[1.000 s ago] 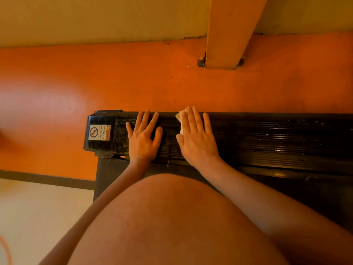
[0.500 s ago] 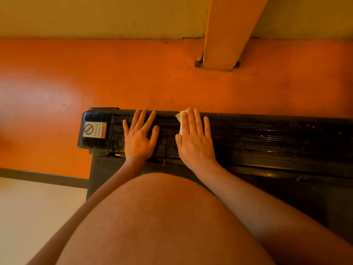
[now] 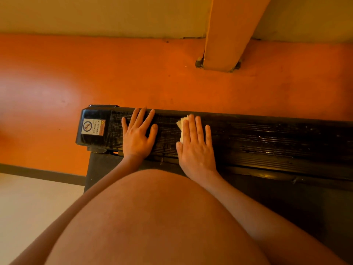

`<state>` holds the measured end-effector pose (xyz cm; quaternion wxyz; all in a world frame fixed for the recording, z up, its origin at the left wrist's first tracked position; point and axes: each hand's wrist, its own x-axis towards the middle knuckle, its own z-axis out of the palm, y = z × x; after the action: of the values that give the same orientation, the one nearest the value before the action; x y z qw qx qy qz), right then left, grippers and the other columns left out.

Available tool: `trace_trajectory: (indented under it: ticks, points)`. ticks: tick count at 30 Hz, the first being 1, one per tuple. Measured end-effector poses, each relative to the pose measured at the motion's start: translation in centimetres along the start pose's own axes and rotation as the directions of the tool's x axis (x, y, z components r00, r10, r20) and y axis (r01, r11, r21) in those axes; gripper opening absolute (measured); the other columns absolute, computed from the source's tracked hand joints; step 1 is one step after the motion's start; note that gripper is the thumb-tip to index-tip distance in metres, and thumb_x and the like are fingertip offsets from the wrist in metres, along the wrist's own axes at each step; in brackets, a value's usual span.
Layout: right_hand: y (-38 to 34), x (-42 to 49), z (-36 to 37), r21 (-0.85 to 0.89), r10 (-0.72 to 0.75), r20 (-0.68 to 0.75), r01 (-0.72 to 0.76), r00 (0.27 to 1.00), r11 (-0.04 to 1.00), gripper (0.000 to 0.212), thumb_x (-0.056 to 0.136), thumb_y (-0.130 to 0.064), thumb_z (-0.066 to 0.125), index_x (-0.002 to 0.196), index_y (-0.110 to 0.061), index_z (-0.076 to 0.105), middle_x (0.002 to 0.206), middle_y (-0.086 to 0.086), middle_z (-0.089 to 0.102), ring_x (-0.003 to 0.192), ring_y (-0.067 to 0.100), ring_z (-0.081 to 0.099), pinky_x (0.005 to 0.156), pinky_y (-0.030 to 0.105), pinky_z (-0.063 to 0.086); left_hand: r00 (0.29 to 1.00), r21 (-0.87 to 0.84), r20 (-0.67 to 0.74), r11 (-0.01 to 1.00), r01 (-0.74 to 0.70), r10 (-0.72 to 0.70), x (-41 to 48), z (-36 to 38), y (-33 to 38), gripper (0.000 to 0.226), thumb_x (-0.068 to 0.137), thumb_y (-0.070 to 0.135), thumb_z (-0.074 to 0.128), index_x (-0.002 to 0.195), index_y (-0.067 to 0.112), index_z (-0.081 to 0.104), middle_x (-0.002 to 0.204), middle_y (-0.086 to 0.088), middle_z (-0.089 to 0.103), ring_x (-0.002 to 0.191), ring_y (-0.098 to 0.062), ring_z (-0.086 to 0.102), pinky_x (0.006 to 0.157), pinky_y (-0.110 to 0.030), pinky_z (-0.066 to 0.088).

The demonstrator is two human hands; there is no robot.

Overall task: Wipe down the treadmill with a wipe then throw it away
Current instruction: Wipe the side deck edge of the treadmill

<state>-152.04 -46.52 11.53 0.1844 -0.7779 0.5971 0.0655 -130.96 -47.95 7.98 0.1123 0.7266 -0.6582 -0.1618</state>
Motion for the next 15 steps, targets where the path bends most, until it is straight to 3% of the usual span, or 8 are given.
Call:
trace_trajectory:
  ticks: [3,10,15]
  points:
    - [0.0,-3.2,1.4,0.004,-0.038,0.043,0.037,0.998,0.999,0.070,0.109,-0.045,0.024,0.164,-0.010,-0.003,0.170,0.014,-0.014,0.157,0.031,-0.015,0.128,0.052,0.001,1.000,-0.004,0.005,1.000,0.008,-0.008,0.0,-0.1,0.0,0.054,0.107,0.051,0.032,0.158,0.033,0.035,0.168,0.004,0.026,0.158,-0.014,0.008,0.126,-0.055,-0.005]
    - [0.8,1.6,-1.1,-0.015,0.031,-0.018,-0.031,0.999,0.999,0.067,0.110,-0.043,0.020,0.163,-0.009,-0.004,0.171,0.014,-0.010,0.157,0.031,-0.012,0.128,0.053,0.003,1.000,-0.001,0.007,1.000,0.004,-0.004,0.0,-0.1,0.0,0.054,0.107,0.050,0.033,0.158,0.032,0.035,0.167,0.003,0.027,0.158,-0.016,0.008,0.126,-0.055,-0.006]
    - [1.9,-4.1,0.5,0.004,-0.018,0.034,0.018,0.999,1.000,0.065,0.110,-0.041,0.020,0.164,-0.011,-0.004,0.171,0.012,-0.012,0.157,0.030,-0.013,0.127,0.053,0.007,1.000,-0.001,0.012,1.000,-0.002,0.002,0.0,-0.2,0.1,0.055,0.107,0.051,0.032,0.158,0.032,0.035,0.167,0.002,0.027,0.158,-0.016,0.009,0.126,-0.058,-0.003]
